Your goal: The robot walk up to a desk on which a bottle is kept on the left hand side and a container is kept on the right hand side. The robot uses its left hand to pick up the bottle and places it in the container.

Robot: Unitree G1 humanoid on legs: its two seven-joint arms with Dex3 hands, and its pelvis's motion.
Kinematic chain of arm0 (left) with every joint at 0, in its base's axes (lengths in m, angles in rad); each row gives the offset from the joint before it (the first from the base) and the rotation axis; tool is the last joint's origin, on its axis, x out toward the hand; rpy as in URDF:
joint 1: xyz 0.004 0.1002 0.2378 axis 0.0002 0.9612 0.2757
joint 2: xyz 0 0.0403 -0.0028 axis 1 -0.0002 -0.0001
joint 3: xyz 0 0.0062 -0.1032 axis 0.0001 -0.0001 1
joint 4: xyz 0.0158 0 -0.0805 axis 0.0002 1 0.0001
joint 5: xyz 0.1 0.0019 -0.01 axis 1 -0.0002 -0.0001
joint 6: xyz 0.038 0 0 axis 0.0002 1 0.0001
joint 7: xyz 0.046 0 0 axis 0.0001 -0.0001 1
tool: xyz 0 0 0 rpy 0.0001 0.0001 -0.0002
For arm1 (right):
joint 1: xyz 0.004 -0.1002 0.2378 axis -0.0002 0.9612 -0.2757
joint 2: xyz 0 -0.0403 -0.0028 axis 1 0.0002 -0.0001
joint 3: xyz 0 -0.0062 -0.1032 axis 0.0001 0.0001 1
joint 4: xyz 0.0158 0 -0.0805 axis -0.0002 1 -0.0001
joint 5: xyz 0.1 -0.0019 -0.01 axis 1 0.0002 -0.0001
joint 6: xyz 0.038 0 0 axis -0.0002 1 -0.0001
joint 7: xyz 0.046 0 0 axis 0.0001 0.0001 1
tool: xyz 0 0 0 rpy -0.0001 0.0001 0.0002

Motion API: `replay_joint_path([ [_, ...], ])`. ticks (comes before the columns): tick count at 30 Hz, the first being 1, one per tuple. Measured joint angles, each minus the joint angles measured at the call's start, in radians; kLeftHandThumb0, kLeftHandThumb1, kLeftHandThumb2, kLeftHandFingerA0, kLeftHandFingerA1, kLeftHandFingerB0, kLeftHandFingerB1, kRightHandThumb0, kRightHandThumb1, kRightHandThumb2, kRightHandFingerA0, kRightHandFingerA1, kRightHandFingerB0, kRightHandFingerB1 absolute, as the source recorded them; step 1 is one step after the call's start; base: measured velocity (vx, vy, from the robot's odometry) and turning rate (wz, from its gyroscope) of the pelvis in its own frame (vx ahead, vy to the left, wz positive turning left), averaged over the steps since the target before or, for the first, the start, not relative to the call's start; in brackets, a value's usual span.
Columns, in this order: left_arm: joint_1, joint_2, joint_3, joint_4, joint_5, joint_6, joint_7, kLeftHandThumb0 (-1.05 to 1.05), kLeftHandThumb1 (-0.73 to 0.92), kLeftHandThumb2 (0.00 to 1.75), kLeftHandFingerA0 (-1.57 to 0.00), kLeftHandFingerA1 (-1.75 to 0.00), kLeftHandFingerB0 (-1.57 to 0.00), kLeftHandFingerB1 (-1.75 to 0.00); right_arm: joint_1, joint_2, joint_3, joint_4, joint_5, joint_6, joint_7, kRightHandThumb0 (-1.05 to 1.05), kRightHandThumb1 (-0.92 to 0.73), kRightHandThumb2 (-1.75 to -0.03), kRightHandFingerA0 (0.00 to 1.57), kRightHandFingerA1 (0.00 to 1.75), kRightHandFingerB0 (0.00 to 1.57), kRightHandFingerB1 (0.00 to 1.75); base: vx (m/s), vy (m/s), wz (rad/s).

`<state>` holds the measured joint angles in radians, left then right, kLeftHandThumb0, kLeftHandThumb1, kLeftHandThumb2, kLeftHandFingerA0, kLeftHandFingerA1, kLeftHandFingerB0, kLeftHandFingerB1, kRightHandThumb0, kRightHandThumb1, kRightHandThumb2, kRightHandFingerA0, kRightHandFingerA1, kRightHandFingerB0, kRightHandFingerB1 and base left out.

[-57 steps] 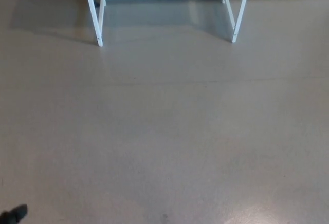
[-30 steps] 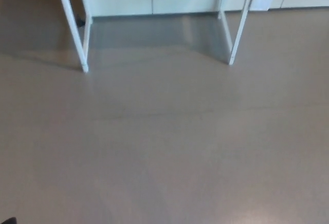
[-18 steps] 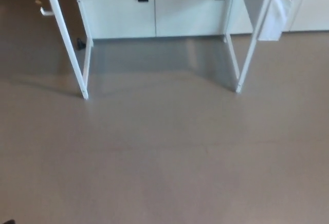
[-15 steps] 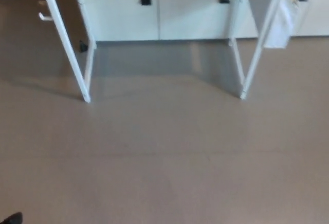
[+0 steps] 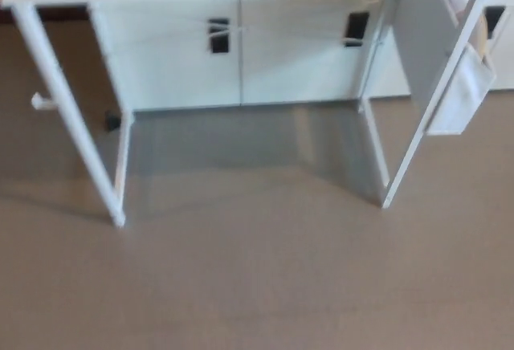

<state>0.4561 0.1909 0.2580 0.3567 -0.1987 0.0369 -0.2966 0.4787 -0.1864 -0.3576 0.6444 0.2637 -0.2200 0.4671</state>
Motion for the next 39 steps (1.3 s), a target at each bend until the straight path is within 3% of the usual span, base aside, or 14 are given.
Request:
replay_joint_path([
  [4,0.025,0.004,0.010,0.009,-0.008,0.000,-0.009,-0.25,0.70,0.68,-0.14,-0.37,-0.10,-0.26,0.038,0.001,-0.002,0.055,-0.001,-0.022,0.005,-0.28,-0.38,-0.89,0.26,0.59,0.13,0.53,0.41,0.087,0.07],
  [9,0.044,0.025,0.055,0.092,-0.023,0.000,-0.028,-0.26,0.74,0.67,-0.22,-0.39,-0.09,-0.33,0.064,0.009,-0.004,0.144,-0.002,-0.059,0.011,-0.28,-0.39,-0.89,0.28,0.59,0.11,0.52,0.41,-0.011,0.22],
  [18,0.009,0.033,0.086,0.189,-0.043,-0.010,-0.056,-0.22,0.71,0.63,-0.27,-0.37,-0.09,-0.24,0.028,-0.002,-0.005,0.252,-0.005,-0.138,0.027,-0.31,-0.37,-0.88,0.26,0.59,0.10,0.52,0.52,-0.084,0.20],
  [19,0.006,0.036,0.090,0.204,-0.045,-0.010,-0.059,-0.24,0.70,0.62,-0.29,-0.38,-0.09,-0.26,0.026,-0.002,-0.007,0.266,-0.004,-0.145,0.030,-0.44,-0.46,-0.74,0.31,0.57,0.15,0.48,0.28,-0.027,-0.12],
  [21,-0.008,0.044,0.100,0.252,-0.048,-0.011,-0.065,-0.23,0.69,0.62,-0.30,-0.38,-0.09,-0.25,0.025,-0.003,-0.009,0.297,-0.002,-0.158,0.037,-0.45,-0.46,-0.74,0.31,0.57,0.15,0.49,0.24,0.046,-0.23],
  [22,-0.019,0.050,0.107,0.284,-0.050,-0.011,-0.069,-0.19,0.51,0.93,-0.27,-0.56,0.00,-0.44,0.025,-0.004,-0.011,0.313,-0.001,-0.165,0.041,-0.44,-0.46,-0.75,0.31,0.59,0.15,0.49,0.22,0.070,-0.24],
  [31,-0.072,0.083,0.127,0.356,-0.057,-0.012,-0.077,-0.20,0.50,0.93,-0.26,-0.56,0.00,-0.44,0.002,-0.003,-0.012,0.388,-0.001,-0.210,0.058,-0.45,-0.45,-0.73,0.33,0.58,0.17,0.49,0.30,0.160,-0.09],
  [32,-0.075,0.088,0.127,0.367,-0.057,-0.012,-0.079,-0.23,0.69,0.60,-0.31,-0.38,-0.11,-0.29,0.002,-0.003,-0.013,0.403,-0.001,-0.221,0.061,-0.33,-0.34,-0.87,0.31,0.62,0.14,0.54,0.17,0.083,0.04],
  [33,-0.075,0.088,0.127,0.367,-0.057,-0.012,-0.079,-0.19,0.51,0.94,-0.25,-0.57,0.00,-0.45,0.002,-0.003,-0.013,0.403,-0.001,-0.221,0.061,-0.32,-0.33,-0.87,0.33,0.63,0.17,0.55,0.16,0.084,0.06],
  [34,-0.074,0.089,0.127,0.368,-0.057,-0.011,-0.083,-0.23,0.70,0.61,-0.24,-0.37,-0.10,-0.29,0.000,-0.003,-0.014,0.413,-0.001,-0.227,0.063,-0.31,-0.34,-0.87,0.33,0.62,0.18,0.55,0.14,0.045,0.08],
  [39,-0.069,0.093,0.121,0.361,-0.057,-0.010,-0.092,-0.29,0.67,0.66,-0.20,-0.41,-0.11,-0.34,-0.013,-0.003,-0.015,0.441,-0.001,-0.241,0.063,-0.37,-0.33,-0.86,0.32,0.62,0.15,0.54,0.11,-0.054,0.08],
])
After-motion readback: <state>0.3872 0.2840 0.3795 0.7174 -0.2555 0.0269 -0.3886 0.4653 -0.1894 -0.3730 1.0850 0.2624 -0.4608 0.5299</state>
